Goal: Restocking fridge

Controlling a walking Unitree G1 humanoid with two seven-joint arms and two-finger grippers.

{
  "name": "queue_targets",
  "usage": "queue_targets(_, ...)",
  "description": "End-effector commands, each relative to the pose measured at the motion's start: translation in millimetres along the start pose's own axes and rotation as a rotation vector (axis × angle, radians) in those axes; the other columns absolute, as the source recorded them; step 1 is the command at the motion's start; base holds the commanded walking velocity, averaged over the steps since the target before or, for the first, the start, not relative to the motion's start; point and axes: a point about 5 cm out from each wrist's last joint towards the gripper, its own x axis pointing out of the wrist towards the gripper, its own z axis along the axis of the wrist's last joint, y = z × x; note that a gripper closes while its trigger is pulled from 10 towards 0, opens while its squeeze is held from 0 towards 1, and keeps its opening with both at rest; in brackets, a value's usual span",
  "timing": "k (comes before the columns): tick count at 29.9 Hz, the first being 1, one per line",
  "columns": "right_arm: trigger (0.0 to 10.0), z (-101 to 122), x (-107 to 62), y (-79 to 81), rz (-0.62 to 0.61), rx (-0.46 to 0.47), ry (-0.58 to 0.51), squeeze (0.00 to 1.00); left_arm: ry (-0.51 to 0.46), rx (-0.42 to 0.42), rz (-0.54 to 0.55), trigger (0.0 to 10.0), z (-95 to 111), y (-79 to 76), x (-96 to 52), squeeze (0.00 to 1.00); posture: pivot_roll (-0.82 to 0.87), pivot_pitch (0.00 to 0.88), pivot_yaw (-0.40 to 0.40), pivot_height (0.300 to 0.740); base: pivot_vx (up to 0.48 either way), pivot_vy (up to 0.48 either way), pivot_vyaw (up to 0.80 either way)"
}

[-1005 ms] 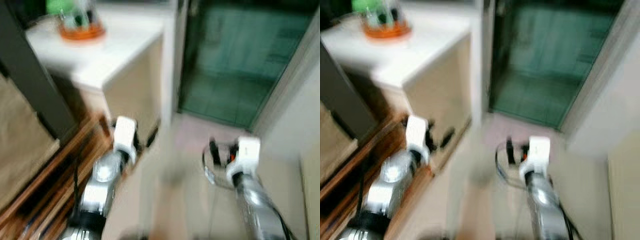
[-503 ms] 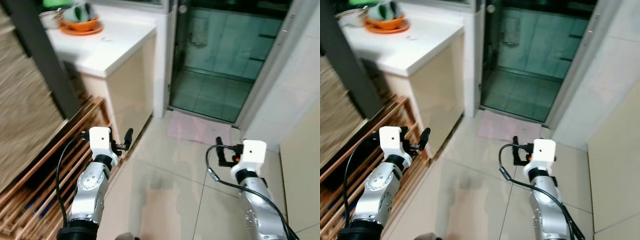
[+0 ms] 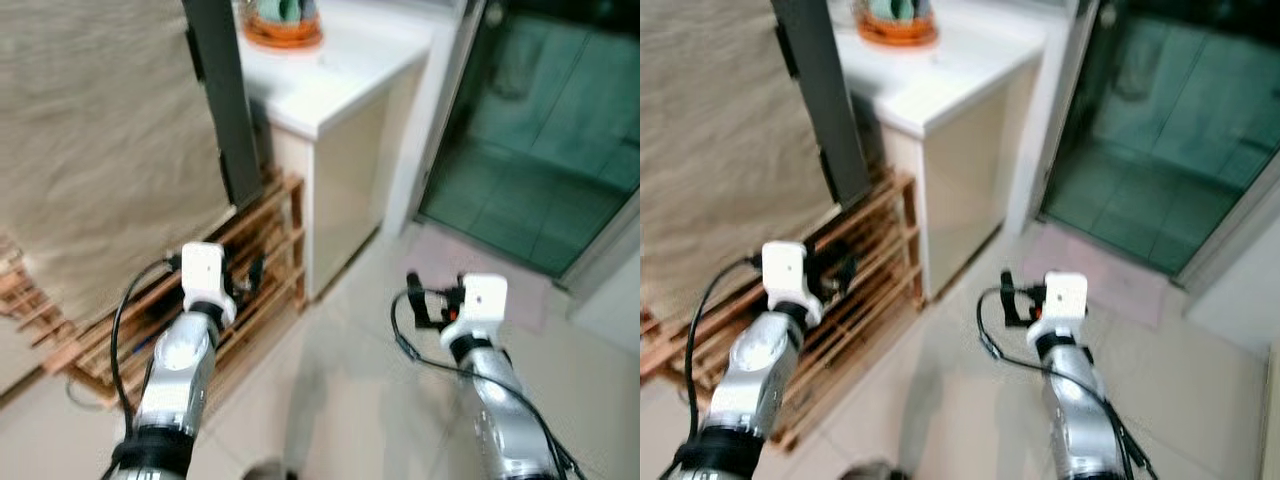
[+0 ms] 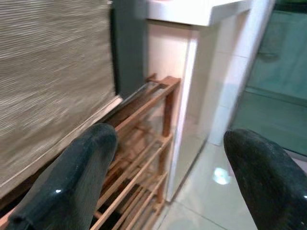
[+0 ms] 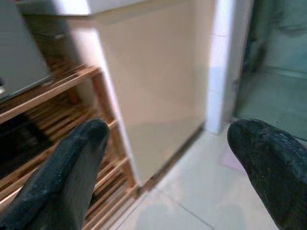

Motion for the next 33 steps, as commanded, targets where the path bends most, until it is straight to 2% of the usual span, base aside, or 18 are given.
queue_targets(1,10.0,-2.7,1.1,-3.0,-0.001,0.013,0.019,0.0,0.005,0.003,0.01,10.0,0.3,-2.6,0.4,0.0,-0.04,0.0,0.01,0.74,-0.304,0.375,0.67)
queue_targets(9,10.0,-6.1,6.2,-1.5,0.031,0.015,0.037,0.0,-0.008,-0.03,0.043,10.0,2.1,-4.5,-1.1,0.0,-0.02,0.0,-0.002,0.74,-0.191,0.412,0.66)
queue_targets(14,10.0,-6.4,6.9,0.3,0.049,0.012,0.036,0.0,-0.025,-0.002,0.022,10.0,5.7,-8.1,-0.3,0.0,-0.01,0.0,-0.006,0.74,-0.306,0.371,0.61)
queue_targets(22,10.0,-6.4,10.7,2.5,0.062,0.004,0.023,0.0,0.019,0.006,0.044,10.0,2.2,0.3,3.5,0.0,0.0,0.0,-0.002,0.74,-0.301,0.375,0.59)
queue_targets(26,10.0,-6.0,12.1,2.2,0.041,-0.013,0.019,0.0,0.016,0.039,0.044,10.0,4.6,5.8,6.1,0.0,0.0,0.0,-0.001,0.74,0.0,0.0,0.25)
queue_targets(28,10.0,-5.2,12.1,0.1,0.027,-0.014,0.011,0.0,-0.006,0.017,0.021,10.0,8.2,6.8,5.2,0.0,0.0,0.0,0.003,0.74,0.174,0.0,0.0)
queue_targets(30,10.0,-4.9,11.8,-2.1,0.015,-0.016,0.005,0.0,-0.007,0.019,0.014,9.0,9.0,7.8,5.0,0.0,0.0,0.0,0.005,0.74,0.48,0.0,0.0)
queue_targets(31,10.0,-4.7,11.7,-3.3,0.01,-0.018,0.002,0.0,-0.004,0.032,0.013,8.9,8.9,8.1,5.1,0.0,0.0,0.0,0.005,0.74,0.48,0.0,0.0)
queue_targets(32,10.0,-4.6,11.6,-4.1,0.005,-0.018,-0.002,0.0,-0.001,0.037,0.013,8.9,8.2,8.1,4.9,0.0,0.0,0.0,0.008,0.74,0.48,0.0,0.0)
queue_targets(33,10.0,-4.6,11.6,-4.2,0.004,-0.02,-0.004,0.0,0.003,0.027,0.0,9.8,6.9,6.5,4.6,0.0,0.0,0.0,0.009,0.74,0.48,0.0,0.0)
